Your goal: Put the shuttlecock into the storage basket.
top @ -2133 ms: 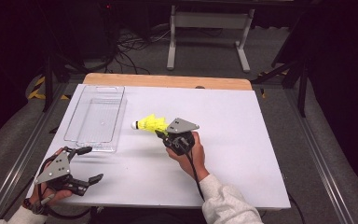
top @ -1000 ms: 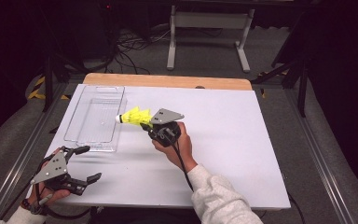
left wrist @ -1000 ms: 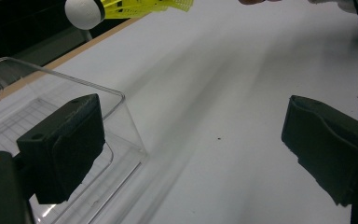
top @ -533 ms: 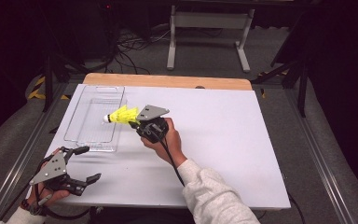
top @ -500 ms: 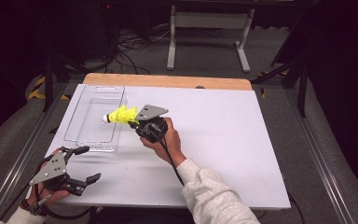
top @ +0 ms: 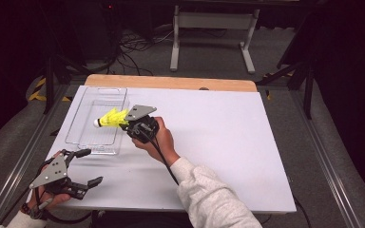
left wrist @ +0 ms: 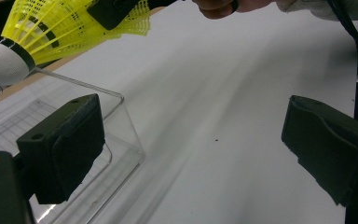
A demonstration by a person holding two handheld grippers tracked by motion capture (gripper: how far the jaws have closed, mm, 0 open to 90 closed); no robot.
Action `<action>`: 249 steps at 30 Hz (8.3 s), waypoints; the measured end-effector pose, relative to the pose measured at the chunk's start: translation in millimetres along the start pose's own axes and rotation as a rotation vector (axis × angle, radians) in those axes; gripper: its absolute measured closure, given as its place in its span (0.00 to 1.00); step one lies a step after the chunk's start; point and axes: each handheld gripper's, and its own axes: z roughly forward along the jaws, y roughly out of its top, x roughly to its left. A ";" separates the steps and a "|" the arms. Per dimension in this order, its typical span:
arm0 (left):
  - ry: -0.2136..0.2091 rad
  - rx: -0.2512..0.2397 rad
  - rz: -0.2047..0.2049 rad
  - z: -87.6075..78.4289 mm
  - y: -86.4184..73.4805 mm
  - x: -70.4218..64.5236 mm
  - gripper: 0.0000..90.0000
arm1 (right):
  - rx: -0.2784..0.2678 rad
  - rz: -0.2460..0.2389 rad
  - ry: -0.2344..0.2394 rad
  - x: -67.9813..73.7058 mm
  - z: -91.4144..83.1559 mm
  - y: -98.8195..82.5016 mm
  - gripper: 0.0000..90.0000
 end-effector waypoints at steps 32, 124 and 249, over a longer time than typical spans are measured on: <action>0.001 -0.019 -0.016 -5.5 -1.4 0.7 0.08 | 0.077 -0.087 0.080 22.9 46.9 30.8 0.98; -0.005 0.019 -0.002 -1.9 -3.9 0.0 0.07 | 0.042 -0.101 0.032 19.0 15.6 -7.6 0.52; -0.016 0.049 0.014 6.9 -2.7 -2.7 0.08 | 0.039 -0.132 -0.319 -18.0 -156.0 -104.0 0.29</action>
